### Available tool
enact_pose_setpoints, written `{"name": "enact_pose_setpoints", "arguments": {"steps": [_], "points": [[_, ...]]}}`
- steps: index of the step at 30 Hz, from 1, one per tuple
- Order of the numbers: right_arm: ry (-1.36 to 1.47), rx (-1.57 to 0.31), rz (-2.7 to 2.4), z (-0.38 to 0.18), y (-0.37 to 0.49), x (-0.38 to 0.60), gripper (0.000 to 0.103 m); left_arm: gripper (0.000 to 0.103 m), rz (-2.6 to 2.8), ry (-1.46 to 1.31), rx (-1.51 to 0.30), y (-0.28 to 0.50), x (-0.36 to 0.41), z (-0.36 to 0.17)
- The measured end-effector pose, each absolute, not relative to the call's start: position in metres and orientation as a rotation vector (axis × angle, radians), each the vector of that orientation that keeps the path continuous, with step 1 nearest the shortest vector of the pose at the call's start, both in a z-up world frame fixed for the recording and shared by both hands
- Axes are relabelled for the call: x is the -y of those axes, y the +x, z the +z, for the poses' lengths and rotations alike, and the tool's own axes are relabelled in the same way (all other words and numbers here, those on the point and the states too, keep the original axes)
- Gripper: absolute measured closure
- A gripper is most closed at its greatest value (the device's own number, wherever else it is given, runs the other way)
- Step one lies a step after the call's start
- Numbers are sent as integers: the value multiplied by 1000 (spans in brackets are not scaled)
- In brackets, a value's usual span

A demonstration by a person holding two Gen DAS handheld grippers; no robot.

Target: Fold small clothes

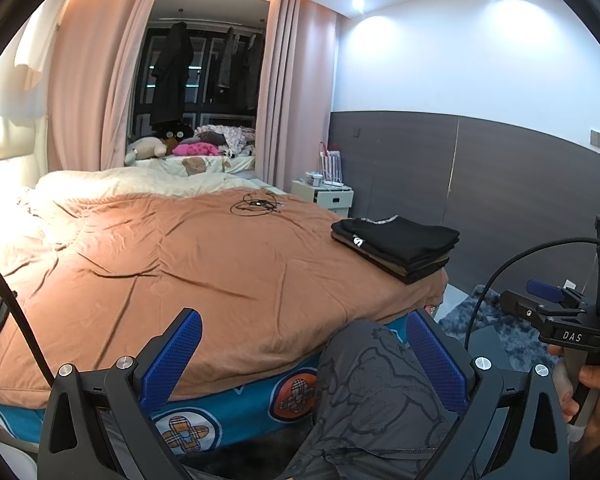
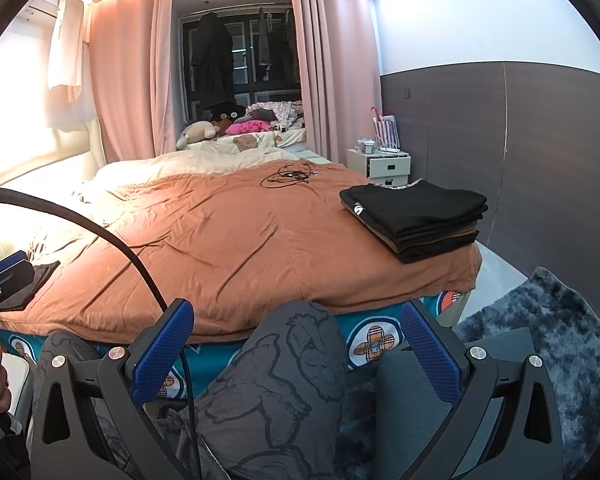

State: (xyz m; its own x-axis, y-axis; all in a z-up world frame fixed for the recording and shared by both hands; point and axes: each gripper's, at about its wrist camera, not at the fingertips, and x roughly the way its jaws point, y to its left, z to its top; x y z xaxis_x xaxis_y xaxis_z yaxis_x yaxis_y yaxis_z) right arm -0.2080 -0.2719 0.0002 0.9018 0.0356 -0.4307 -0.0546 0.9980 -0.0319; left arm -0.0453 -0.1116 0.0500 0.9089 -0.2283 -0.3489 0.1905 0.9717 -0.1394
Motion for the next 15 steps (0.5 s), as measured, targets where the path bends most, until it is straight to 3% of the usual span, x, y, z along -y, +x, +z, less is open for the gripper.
{"name": "enact_pose_setpoints", "arguments": {"steps": [15], "points": [[-44, -441, 48, 1, -213, 274, 0, 0, -227, -97, -351, -58, 113, 54]]}}
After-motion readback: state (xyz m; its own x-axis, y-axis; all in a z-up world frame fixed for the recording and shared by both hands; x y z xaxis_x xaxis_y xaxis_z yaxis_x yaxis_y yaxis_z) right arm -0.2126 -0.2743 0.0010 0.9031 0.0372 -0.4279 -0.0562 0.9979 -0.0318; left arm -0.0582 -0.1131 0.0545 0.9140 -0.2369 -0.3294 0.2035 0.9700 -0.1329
